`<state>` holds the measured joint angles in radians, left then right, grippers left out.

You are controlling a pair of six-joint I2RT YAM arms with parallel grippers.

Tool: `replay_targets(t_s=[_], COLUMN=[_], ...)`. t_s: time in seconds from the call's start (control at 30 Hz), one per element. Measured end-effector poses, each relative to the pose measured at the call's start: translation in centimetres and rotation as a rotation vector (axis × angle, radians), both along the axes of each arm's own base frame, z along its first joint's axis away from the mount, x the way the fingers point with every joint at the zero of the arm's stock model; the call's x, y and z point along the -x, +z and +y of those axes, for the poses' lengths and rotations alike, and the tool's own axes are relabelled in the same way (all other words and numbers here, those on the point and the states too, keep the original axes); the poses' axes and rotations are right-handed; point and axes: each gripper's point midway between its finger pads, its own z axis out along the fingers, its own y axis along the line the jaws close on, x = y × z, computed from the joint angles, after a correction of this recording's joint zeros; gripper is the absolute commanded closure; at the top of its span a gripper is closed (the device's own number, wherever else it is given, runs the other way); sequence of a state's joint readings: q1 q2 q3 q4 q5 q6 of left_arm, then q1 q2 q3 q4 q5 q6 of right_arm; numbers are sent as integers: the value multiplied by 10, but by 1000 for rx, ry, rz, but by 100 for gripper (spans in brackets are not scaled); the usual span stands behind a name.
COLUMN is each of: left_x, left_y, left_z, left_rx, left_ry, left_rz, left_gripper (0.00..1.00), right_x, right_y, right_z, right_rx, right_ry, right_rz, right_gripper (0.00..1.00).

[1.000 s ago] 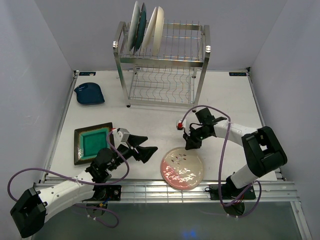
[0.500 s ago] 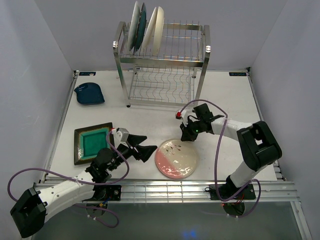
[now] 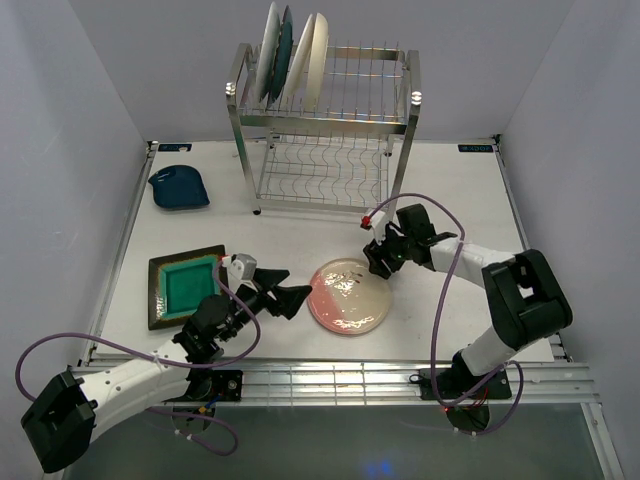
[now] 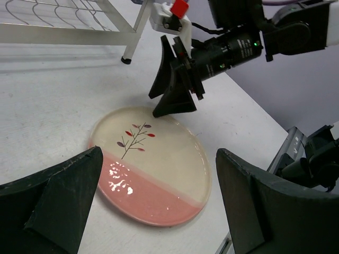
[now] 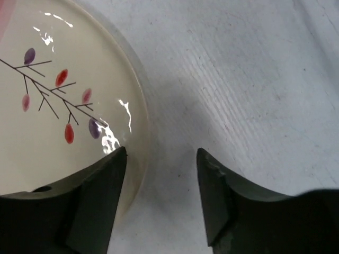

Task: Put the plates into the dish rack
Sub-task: Move the plate to the center of the board.

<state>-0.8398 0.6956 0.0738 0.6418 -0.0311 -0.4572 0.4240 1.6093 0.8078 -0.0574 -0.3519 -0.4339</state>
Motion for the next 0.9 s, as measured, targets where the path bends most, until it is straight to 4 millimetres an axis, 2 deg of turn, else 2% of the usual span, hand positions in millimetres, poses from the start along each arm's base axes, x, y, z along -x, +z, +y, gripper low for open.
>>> replay_targets(t_s=[0.03,0.17,0.3,0.4,0.53,0.63,0.73,0.9], left_x=[-1,-6,-11,-12,-11,-9,-10,-13], left_y=[1,3,14,27,40,42,39,28], left_z=[1,9,18,23,25,23,22,19], left_rx=[4,39,100,154,195,198,197,166], left_ry=[9,62,119,143,144,129,130,132], left_rz=[2,13,12,-4,-28,-36,-26,-1], left_gripper=[2,2,2,2,2,2,2,2], right_x=[3,17,34,52,73,87,100,120], right_y=[2,20,36,46,57,64,68,71], right_z=[-4,-13,-14,-14,-10,-6,-2,-1], right_rx=[4,-3,-36,-72,-122,-156,-186,-218], right_ry=[-3,26,100,177,287,367,442,537], right_rz=[-13,-98,-183,-250,-329,-378,-411,-469], right_gripper=[31,29,11,6,5,4,2,4])
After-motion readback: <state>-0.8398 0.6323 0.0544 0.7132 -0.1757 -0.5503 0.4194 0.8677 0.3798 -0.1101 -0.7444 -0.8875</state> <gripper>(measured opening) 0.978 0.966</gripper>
